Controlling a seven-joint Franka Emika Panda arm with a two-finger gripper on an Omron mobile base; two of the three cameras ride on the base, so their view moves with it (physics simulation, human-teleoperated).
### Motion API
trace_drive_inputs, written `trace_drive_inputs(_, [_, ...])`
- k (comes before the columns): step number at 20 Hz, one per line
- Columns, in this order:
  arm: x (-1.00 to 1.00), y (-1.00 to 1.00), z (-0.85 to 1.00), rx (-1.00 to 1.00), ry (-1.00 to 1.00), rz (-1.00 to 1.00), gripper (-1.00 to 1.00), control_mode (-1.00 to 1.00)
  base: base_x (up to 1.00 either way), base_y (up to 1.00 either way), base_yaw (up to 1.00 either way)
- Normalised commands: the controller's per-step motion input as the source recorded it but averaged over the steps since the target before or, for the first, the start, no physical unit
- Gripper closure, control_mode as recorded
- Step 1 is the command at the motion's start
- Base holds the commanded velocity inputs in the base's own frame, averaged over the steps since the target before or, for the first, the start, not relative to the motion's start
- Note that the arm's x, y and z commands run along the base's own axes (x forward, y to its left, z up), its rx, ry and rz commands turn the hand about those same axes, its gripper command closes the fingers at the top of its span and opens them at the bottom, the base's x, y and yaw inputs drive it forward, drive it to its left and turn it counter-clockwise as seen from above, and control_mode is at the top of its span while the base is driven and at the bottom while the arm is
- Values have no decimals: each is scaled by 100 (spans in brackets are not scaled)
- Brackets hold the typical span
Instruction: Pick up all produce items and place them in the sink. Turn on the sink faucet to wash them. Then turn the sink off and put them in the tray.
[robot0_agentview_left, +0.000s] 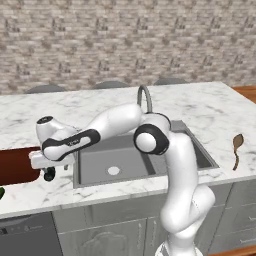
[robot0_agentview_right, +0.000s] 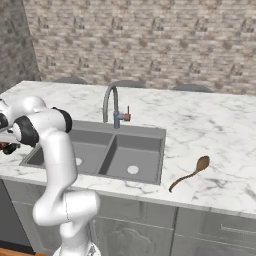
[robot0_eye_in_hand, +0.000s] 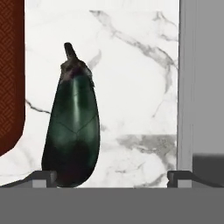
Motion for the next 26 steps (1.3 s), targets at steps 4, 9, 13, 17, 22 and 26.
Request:
trace_drive_inputs(4, [29,10,-23,0,0,0,-100,-100,0,0,0])
trace_drive_inputs(9, [25,20,-21,0,1,0,-100,-100,0,0,0])
trace_drive_inputs(13, [14,25,-23,0,3,0,-100,-100,0,0,0])
trace_drive_inputs(17, [0,6,-31,0,2,0,-100,-100,0,0,0])
trace_drive_inputs(22, [0,0,-24,0,1,0,100,-100,0,0,0])
trace_drive_inputs(26, [-9,-15,-1,0,-2,0,100,-100,0,0,0])
